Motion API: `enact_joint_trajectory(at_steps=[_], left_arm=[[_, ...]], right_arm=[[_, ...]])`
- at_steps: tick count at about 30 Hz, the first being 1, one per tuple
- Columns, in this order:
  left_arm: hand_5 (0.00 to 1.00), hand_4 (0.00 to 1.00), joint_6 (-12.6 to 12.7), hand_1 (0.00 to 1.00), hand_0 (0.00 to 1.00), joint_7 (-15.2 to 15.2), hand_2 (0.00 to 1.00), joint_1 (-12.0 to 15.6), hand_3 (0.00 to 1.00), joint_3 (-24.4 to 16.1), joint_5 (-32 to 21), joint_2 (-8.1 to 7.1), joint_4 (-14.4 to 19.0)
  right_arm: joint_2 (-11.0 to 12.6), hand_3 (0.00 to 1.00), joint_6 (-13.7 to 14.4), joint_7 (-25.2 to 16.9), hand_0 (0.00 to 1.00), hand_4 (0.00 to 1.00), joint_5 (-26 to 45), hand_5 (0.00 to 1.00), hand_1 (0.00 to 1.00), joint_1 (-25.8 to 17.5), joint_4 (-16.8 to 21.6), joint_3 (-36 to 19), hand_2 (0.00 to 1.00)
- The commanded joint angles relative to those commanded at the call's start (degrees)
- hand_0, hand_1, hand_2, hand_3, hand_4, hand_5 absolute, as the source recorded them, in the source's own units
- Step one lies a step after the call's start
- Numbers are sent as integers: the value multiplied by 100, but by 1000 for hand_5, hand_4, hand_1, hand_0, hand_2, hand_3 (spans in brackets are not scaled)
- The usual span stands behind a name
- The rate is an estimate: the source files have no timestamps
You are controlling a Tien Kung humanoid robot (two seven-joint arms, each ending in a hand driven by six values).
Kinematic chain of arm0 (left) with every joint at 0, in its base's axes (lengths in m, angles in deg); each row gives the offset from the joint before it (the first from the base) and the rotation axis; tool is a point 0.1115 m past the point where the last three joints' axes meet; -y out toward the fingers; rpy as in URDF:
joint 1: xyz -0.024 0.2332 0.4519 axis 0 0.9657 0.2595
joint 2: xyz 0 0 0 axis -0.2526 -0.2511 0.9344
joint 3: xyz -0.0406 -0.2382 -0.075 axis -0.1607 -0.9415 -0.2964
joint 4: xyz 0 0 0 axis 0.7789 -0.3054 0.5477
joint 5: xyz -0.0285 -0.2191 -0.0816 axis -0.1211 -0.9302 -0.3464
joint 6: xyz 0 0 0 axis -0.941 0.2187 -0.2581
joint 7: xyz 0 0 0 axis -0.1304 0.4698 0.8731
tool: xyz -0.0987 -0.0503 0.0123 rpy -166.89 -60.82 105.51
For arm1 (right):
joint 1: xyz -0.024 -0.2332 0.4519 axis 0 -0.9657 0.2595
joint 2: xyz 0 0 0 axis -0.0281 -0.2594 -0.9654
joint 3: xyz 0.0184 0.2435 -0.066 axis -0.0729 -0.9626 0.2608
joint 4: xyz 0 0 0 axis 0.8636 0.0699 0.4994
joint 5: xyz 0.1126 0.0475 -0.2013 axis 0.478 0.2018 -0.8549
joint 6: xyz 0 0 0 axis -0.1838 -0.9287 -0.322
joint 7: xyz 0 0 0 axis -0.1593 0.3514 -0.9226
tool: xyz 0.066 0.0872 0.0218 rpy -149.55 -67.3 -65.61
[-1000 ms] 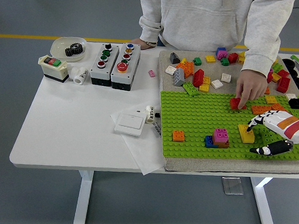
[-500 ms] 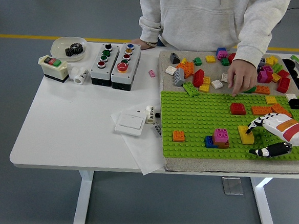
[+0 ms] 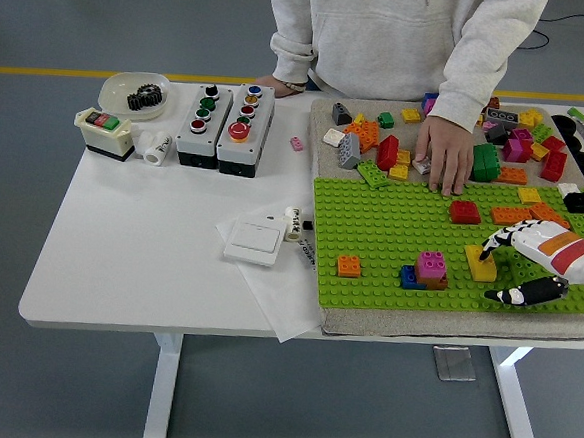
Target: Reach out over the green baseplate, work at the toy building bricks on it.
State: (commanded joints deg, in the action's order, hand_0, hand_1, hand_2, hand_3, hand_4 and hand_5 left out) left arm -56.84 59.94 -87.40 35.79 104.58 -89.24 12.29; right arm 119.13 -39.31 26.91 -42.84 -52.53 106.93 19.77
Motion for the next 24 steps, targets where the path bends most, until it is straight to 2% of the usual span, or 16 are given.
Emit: enact_joint_trajectory(at_steps=[24], left_arm=[[605, 657, 2, 725, 721, -12, 701, 21, 596, 16, -22, 11, 1]], right_arm=[[-6, 661, -2, 0, 788, 894, -23, 455, 695, -14, 16, 84, 730]])
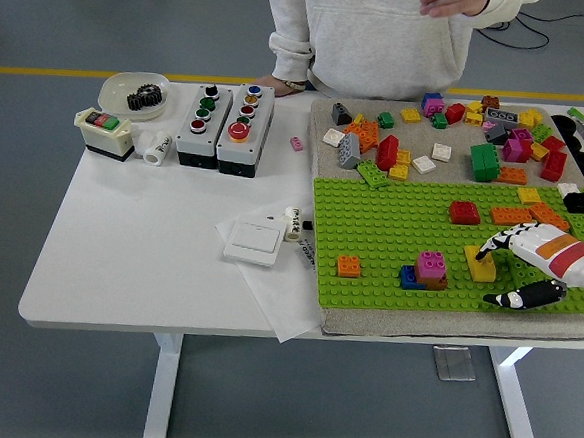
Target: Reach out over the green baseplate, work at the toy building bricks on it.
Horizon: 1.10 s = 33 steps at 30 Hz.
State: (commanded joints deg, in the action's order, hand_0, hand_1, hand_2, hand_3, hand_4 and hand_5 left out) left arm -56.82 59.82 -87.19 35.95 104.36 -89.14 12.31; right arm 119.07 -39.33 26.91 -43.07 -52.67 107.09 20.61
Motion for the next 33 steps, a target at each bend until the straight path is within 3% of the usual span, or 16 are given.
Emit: enact_joint_trajectory(at_steps=[25, 33], left_arm=[[606, 657, -43, 724, 719, -12, 701, 23, 595, 21, -17, -17, 8], [605, 656, -25, 721, 722, -10, 700, 22, 596, -9, 30, -12, 5]], right_arm=[[58, 666, -48, 0, 790, 894, 169, 453, 697, 1, 128, -290, 731], [-27, 682, -112, 51, 784, 895, 1111, 454, 696, 110, 55, -319, 733]])
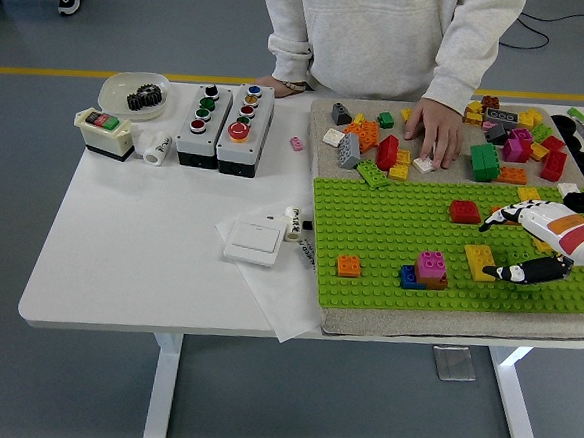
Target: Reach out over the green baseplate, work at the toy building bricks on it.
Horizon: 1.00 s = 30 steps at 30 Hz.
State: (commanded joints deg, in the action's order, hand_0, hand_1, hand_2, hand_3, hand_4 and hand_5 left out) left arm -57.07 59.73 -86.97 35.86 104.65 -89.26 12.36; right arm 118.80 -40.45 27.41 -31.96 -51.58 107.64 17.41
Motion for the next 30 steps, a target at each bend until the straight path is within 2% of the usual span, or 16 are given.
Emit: enact_joint_trajectory(at_steps=[1, 2, 9, 19, 25, 30], left_arm=[[605, 656, -7, 721, 722, 2, 700, -1, 596, 0, 1, 1, 1], [606, 658, -10, 723, 721, 5, 701, 1, 597, -6, 6, 2, 1], [606, 656, -47, 726, 721, -5, 699, -22, 596, 0, 0, -7, 9], [605, 656, -59, 724, 721, 25, 699, -71, 597, -17, 5, -25, 17], [605, 656, -85, 722, 721, 53, 699, -154, 596, 5, -31, -44, 31], [605, 656, -88, 720, 722, 78, 698, -193, 596, -16, -17, -57, 36]], right_arm=[[-24, 682, 38, 113, 784, 895, 137, 454, 696, 45, -23, 18, 733], [-47, 729, 56, 185, 786, 903, 216, 453, 699, 90, -46, 38, 737], [-322, 739, 153, 750, 789, 908, 543, 450, 700, 615, -476, 425, 739], [-790, 736, 173, 841, 788, 911, 633, 446, 707, 1223, -1415, 1244, 740], [-1156, 735, 204, 925, 790, 910, 1006, 446, 708, 1463, -2065, 1659, 739], [-1304, 735, 216, 964, 790, 916, 1159, 453, 707, 1528, -2314, 1804, 740]])
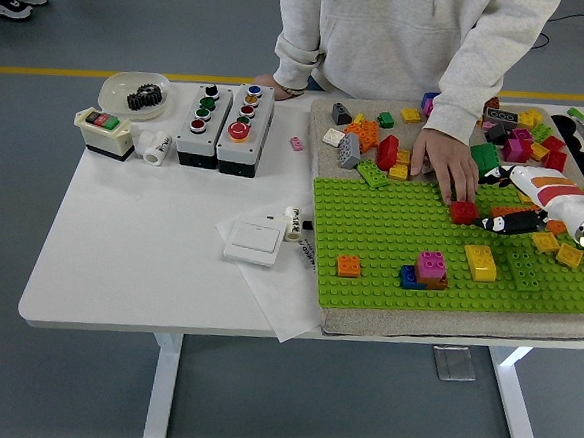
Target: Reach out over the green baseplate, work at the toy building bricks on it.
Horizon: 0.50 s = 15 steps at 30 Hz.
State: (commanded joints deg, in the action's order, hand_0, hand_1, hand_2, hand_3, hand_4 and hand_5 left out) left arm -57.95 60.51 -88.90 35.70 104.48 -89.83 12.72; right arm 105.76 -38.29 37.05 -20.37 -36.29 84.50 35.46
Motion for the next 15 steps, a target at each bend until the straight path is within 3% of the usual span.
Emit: enact_joint_trajectory(at_steps=[15], left_arm=[[605, 657, -47, 725, 726, 30, 700, -137, 596, -5, 28, -22, 29]], right_arm=[[-283, 762, 192, -49, 791, 942, 263, 447, 708, 101, -427, 372, 737]])
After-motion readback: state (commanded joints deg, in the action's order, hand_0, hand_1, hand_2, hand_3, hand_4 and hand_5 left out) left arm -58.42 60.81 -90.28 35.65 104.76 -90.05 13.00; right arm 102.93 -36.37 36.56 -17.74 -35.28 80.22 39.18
